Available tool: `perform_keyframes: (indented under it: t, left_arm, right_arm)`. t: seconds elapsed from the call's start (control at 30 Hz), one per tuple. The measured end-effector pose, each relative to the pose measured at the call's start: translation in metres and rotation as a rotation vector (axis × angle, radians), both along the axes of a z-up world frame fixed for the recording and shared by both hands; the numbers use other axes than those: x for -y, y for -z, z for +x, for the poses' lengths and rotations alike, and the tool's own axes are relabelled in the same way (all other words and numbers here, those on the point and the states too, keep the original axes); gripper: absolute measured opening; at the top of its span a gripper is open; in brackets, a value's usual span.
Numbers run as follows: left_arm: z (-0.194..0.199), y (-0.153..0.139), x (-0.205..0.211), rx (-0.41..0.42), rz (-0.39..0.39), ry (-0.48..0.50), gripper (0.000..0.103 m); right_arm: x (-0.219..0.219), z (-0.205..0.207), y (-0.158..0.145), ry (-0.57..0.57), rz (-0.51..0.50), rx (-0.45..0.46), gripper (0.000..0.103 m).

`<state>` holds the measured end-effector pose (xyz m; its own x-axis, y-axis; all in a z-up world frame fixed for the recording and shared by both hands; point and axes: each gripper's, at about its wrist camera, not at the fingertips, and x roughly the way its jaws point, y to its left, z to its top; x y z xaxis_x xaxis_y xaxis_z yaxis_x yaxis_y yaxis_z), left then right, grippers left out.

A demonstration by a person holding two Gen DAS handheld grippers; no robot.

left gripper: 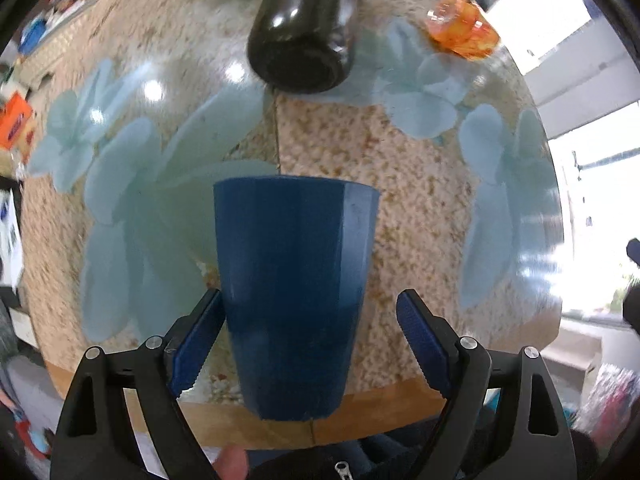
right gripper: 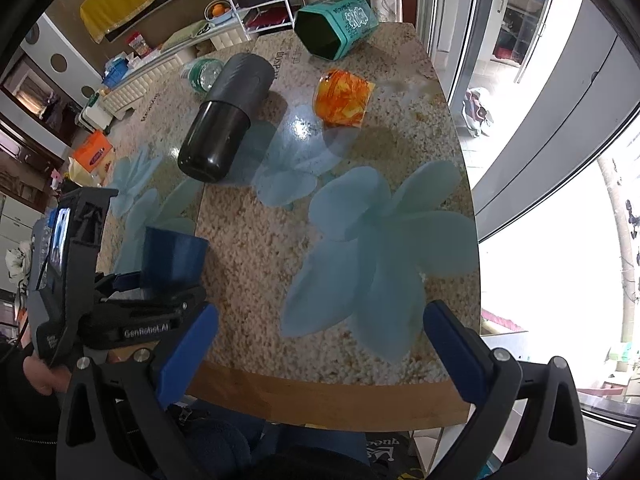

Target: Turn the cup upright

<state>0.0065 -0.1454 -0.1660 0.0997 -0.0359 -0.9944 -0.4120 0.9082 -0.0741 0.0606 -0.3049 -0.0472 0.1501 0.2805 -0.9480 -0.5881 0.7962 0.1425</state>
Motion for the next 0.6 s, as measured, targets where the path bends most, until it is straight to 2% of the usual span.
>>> perform_keyframes:
  t: [0.1,0.23,0.43,0.6]
  left_arm:
    - [0.001,-0.011,0.009,0.007,0.033,0.037,0.099]
    - [-0.006,-0.022,0.008,-0.004,0.023,0.048,0.100]
    - [-0.048,-0.051,-0.021,-0.001,-0.041,0.059,0.100]
    - [-0.073,-0.075,-0.049,0.011,-0.030,0.088,0.102]
  right_arm:
    - [0.000,0.001,0.000,0.005,0.019,-0.008,0.103]
    - [-0.001,0.000,0.005,0.013,0.034,-0.037,0.103]
    - [-0.006,-0.002,0.006,0.036,0.056,-0.057,0.103]
    - [-0.021,-0.009,0.011,0.036,0.069,-0.079,0.103]
